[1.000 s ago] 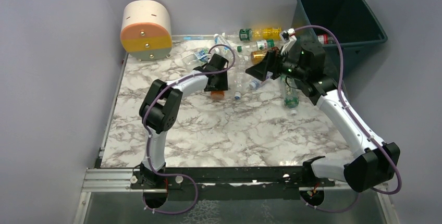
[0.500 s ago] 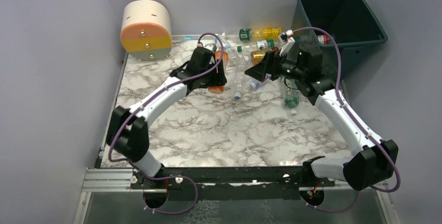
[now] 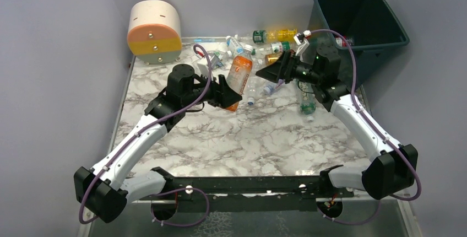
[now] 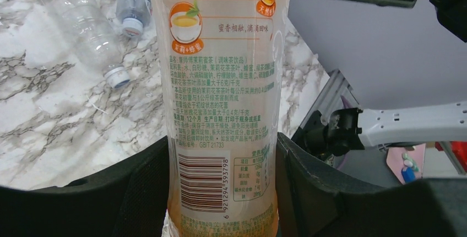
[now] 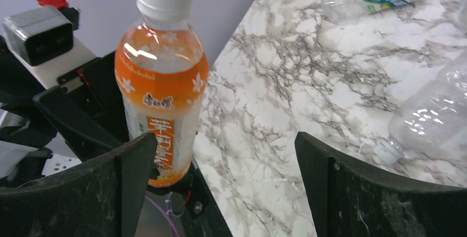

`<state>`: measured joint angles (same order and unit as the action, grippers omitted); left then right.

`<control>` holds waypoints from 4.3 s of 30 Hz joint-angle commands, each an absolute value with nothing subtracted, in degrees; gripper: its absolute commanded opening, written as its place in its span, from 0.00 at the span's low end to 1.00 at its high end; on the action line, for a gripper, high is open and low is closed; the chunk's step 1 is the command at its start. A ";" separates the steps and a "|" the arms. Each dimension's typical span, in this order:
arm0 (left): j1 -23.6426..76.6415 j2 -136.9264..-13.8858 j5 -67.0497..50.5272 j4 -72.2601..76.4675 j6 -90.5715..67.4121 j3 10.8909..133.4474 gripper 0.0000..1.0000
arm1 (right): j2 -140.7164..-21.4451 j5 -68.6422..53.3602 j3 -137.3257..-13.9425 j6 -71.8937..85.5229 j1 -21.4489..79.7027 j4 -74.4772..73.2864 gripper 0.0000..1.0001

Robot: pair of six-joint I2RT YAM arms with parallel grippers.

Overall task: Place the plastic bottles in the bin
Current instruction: Pick up the plastic bottle at the center of the board, then place the plastic bottle in the trash bin.

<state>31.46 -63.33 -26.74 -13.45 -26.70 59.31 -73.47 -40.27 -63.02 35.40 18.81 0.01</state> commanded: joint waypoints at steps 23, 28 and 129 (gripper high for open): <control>31.35 -63.56 -33.02 -6.32 -29.58 56.06 0.61 | -82.62 -46.33 -64.63 48.69 26.00 21.66 0.99; 31.32 -63.70 -33.20 -5.37 -29.96 55.02 0.61 | -84.29 -45.54 -65.41 49.16 27.23 22.72 0.99; 31.28 -71.58 -26.26 -0.42 -29.35 57.07 0.99 | -98.87 1.88 -108.06 19.41 -11.25 -12.71 0.99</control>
<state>31.24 -66.22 -28.71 -7.55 -26.94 55.29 -98.76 3.60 -104.07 18.94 -11.16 -10.15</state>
